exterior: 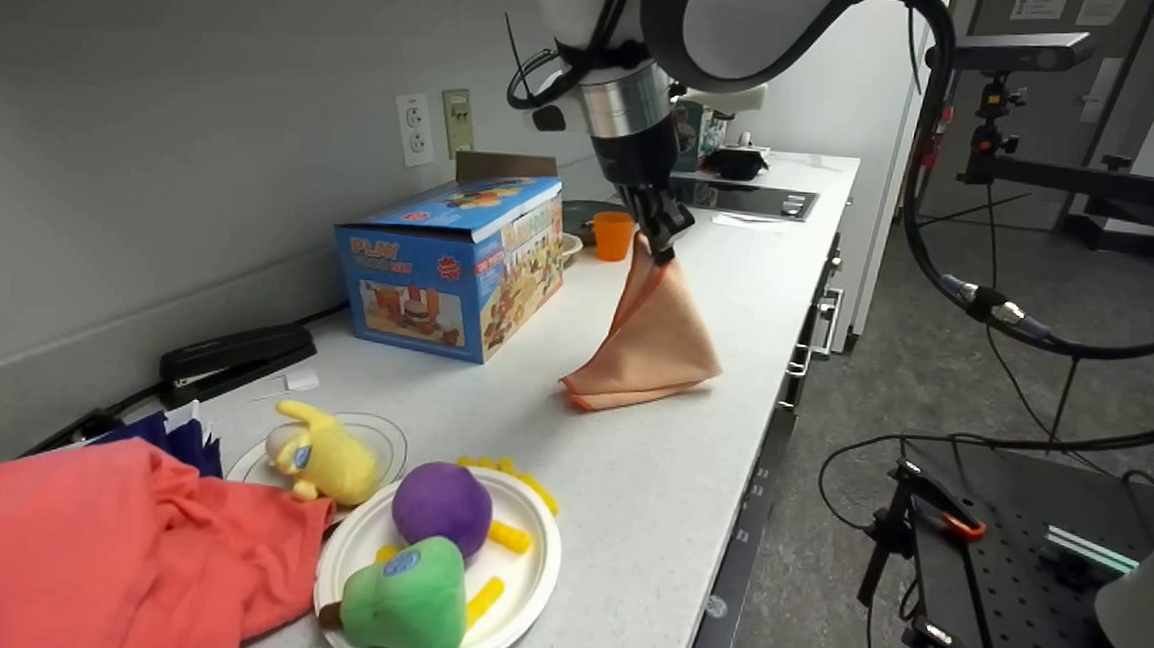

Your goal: Fold the cloth on the counter

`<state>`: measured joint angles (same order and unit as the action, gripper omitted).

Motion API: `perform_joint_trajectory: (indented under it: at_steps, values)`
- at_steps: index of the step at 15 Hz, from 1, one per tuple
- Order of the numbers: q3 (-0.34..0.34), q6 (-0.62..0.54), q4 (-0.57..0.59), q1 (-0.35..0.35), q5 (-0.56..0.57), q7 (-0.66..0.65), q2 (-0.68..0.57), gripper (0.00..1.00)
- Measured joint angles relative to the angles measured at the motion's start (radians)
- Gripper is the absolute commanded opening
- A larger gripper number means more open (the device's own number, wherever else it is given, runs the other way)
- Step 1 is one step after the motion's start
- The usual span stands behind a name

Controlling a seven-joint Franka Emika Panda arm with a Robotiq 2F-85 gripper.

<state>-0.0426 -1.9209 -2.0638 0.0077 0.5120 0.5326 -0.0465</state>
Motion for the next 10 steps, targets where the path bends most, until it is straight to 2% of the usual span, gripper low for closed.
perform_joint_trajectory:
  at_steps: [4,10]
  values:
    - [0.023,-0.038,-0.006,-0.008,-0.027,0.001,-0.042,0.00]
    - [0.042,-0.212,-0.020,-0.035,-0.120,0.005,-0.111,0.00]
